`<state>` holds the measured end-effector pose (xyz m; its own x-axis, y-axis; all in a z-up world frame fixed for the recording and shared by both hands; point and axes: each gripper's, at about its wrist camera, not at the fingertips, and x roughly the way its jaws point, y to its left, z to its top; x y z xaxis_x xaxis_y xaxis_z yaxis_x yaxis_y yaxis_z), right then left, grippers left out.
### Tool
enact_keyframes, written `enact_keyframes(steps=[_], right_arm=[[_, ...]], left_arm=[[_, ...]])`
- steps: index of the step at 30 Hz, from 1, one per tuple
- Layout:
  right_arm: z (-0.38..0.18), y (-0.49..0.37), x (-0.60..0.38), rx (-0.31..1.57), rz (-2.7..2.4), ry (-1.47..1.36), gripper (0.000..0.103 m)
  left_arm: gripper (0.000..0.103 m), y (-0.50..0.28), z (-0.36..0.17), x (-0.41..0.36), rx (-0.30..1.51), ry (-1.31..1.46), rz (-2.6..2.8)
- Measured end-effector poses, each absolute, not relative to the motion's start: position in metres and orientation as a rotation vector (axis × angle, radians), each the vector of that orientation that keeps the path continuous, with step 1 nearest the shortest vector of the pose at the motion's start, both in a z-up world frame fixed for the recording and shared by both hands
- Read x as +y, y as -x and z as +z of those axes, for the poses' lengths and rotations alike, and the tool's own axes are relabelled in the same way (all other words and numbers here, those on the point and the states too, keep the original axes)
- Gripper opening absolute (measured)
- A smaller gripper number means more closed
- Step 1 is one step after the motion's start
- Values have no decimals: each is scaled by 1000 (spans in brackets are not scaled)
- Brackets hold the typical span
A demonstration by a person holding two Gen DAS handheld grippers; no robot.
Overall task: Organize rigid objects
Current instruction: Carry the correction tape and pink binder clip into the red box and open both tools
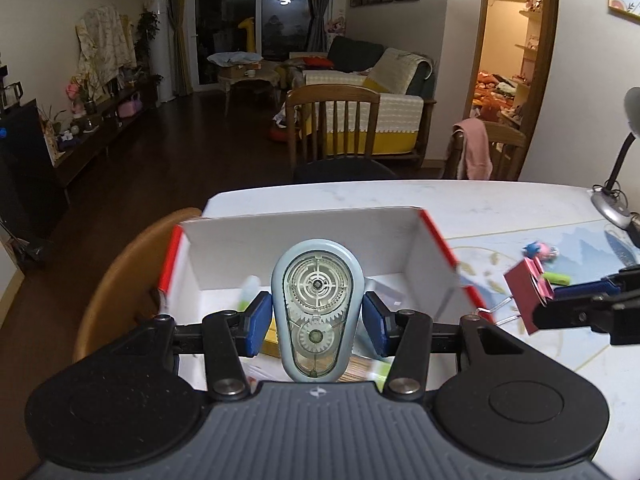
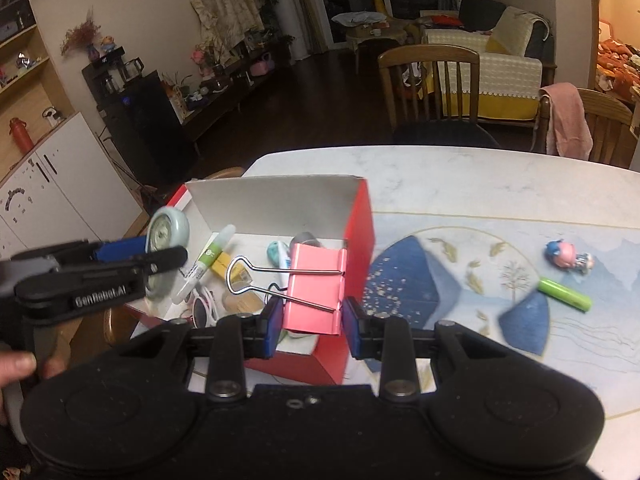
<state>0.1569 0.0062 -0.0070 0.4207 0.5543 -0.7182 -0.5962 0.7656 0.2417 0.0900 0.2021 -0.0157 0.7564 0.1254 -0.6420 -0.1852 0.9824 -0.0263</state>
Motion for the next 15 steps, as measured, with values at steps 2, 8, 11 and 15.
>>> enact_keyframes(steps=[2, 8, 11, 15], right_arm=[[-11, -157, 16, 884, 720, 64, 31], [-22, -160, 43, 896, 721, 100, 31], [-28, -162, 57, 898, 728, 125, 31], [-36, -163, 76, 898, 750, 163, 31]], left_arm=[[49, -96, -18, 211, 703, 82, 169], [49, -120, -30, 229, 748, 49, 162], [49, -133, -38, 234, 765, 29, 143], [49, -148, -46, 235, 786, 7, 120]])
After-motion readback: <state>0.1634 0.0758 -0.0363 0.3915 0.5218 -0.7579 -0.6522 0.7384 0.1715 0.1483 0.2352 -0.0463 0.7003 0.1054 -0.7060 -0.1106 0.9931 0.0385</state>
